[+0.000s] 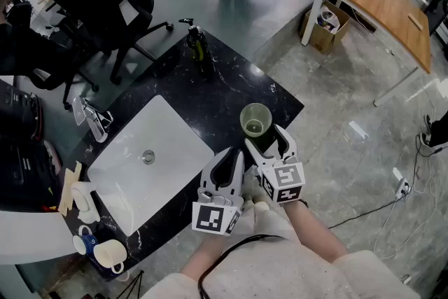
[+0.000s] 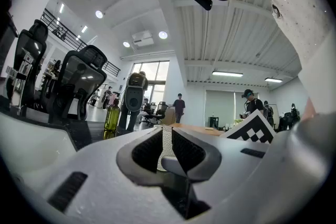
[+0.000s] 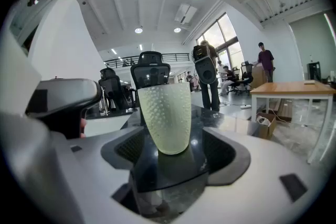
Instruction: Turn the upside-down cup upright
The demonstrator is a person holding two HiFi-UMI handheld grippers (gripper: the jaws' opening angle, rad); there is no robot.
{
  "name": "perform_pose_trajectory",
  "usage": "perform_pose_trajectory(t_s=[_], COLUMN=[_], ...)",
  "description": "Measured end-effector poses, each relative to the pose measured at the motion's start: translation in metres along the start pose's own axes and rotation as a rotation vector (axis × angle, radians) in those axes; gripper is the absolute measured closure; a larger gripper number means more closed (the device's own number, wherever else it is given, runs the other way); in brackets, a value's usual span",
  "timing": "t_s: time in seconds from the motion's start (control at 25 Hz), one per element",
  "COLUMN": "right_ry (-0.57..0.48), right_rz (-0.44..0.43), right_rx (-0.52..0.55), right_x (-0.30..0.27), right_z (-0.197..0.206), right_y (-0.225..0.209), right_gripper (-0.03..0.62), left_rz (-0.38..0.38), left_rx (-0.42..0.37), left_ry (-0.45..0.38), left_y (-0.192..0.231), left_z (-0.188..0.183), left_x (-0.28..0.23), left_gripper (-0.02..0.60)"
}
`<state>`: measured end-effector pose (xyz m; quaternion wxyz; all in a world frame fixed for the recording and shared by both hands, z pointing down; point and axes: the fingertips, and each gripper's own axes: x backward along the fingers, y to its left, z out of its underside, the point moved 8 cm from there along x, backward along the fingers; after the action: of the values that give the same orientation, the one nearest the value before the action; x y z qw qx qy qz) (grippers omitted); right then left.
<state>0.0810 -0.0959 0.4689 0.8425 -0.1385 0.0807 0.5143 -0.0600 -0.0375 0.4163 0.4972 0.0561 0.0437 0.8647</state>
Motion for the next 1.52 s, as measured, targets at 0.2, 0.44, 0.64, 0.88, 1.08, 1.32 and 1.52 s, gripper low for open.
perform_pose_trajectory(t_s=[0.2,0.44,0.64,0.88,1.08,1.32,1.52], right_ry=[0.009,0.029,0.045,0.034,0.024,0.024,0.06], right_rz=[-0.008,-0.009,-0.008,0.029,-0.009,-0.042,-0.05], right_rx=[0.062,0.09,0.105,0.153,0.238,0.35,0.592], right_x=[-0.014,-0.02,-0.021,-0.021,-0.019,-0.012,-0.004], right_z=[-0.003,-0.003,-0.008,-0.008,-0.008,-0.011,-0.016], right_y=[-0.003,-0.002,0.001,-0.002,-0.002,-0.005,-0.009], right_gripper=[0.275,0.276,0.276,0.298,0.319,0.322,0.322], left_rz=[-0.101,-0.157,-0.113,-0.117,-0.12,-0.123,-0.119], left_rx=[-0.056,-0.048,-0.03,-0.026,-0.023,0.006,0.005], left_ry=[0.069,0.123,0.121,0.1,0.088,0.071,0.064], left_y=[0.0,-0.001,-0.012,-0.01,-0.009,-0.008,-0.009], left_z=[0.01,0.015,0.017,0.014,0.013,0.014,0.01], left_x=[-0.01,-0.015,-0.019,-0.018,-0.015,-0.015,-0.014], left_gripper=[0.545,0.546,0.546,0.546,0.546,0.546,0.546])
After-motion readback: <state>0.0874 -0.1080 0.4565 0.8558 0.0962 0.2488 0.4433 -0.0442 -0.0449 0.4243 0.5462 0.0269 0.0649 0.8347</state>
